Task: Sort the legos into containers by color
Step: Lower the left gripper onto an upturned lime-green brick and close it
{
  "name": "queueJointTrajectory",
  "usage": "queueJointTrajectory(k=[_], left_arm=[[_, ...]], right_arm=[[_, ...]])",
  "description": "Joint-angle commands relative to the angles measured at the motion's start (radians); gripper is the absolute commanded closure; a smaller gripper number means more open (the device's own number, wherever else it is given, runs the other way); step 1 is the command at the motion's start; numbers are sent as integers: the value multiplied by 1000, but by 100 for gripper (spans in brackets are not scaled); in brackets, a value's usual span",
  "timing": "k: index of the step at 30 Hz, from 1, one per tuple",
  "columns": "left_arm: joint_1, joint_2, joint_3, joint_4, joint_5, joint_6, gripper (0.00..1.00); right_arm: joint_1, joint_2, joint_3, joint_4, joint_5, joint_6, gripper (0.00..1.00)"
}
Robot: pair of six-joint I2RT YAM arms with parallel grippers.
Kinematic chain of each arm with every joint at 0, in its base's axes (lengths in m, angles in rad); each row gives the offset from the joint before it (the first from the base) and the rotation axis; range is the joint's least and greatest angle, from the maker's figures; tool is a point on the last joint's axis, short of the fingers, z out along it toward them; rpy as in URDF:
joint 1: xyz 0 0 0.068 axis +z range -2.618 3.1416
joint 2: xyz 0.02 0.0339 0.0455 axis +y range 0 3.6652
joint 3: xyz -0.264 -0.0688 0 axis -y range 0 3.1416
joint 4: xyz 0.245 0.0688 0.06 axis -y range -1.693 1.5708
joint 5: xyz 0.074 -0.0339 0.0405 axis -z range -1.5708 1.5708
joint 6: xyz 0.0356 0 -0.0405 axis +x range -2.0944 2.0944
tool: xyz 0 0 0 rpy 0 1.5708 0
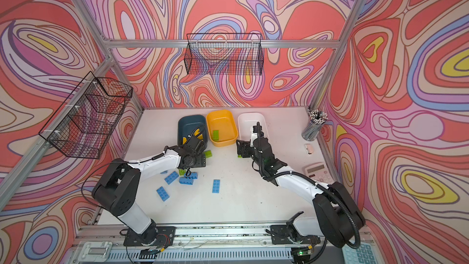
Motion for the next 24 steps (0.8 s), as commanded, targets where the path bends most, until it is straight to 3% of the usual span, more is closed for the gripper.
queueJointTrajectory(k=[1,5,24], left_arm=[[-11,-83,21,-43,-86,8,5],[-10,-125,-13,-22,-104,8,4],[6,39,-31,36,-51,-37,11]], right_arm=[[-3,15,-4,15,-3,4,20],[-3,11,-7,15,-1,4,19],[-3,17,-7,13,-4,2,20]])
